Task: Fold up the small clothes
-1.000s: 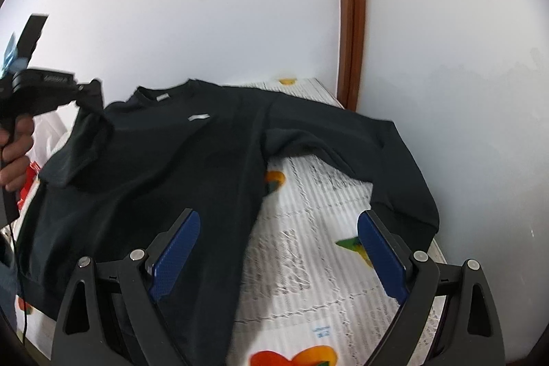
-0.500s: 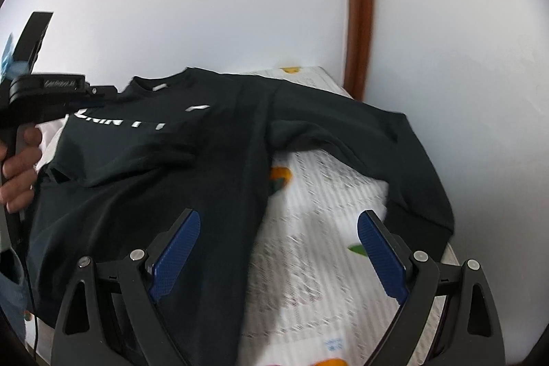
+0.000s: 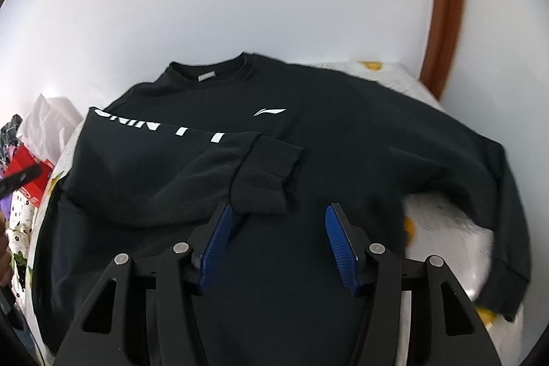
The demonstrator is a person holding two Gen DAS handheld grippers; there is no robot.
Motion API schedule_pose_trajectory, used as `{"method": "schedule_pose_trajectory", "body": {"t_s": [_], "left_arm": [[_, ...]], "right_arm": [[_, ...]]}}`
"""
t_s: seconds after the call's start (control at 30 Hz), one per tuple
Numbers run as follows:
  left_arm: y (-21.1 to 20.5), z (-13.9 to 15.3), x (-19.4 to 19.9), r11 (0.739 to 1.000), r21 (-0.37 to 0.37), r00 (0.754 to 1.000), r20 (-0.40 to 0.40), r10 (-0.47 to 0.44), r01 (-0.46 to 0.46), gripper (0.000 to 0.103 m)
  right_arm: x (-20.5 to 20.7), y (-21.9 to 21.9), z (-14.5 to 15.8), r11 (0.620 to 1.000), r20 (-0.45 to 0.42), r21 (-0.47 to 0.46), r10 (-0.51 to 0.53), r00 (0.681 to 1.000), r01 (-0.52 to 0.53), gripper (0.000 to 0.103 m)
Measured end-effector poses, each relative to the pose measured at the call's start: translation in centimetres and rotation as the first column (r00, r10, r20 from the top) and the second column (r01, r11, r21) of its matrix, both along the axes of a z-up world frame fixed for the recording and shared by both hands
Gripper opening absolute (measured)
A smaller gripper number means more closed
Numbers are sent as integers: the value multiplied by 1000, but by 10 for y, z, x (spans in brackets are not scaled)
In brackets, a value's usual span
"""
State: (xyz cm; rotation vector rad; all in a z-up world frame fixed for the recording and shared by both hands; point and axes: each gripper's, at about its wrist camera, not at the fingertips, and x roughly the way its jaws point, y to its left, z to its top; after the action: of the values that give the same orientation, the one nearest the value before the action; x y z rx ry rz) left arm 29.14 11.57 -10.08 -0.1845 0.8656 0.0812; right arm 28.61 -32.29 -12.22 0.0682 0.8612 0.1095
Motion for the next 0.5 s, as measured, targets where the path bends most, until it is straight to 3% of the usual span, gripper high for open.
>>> {"method": "schedule_pose_trajectory", "body": {"t_s": [0.1, 0.23, 0.4, 0.5], "left_arm": [[35, -20, 2, 999, 12, 998, -35, 48, -48, 58], [63, -44, 12, 999, -13, 997, -58, 47, -48, 58], [66, -66, 28, 1000, -19, 997, -72, 5, -7, 57], [68, -77, 37, 998, -66, 997, -78, -13, 8, 56]], "right_arm": [[24, 5, -18, 1000, -33, -6, -12, 999, 12, 57], [48, 2, -34, 997, -74, 70, -13, 997, 18, 57], [73, 2, -47, 995, -107, 88, -28, 994, 37, 58], [86, 2, -55, 992, -128, 116, -30, 991, 45, 58]]}}
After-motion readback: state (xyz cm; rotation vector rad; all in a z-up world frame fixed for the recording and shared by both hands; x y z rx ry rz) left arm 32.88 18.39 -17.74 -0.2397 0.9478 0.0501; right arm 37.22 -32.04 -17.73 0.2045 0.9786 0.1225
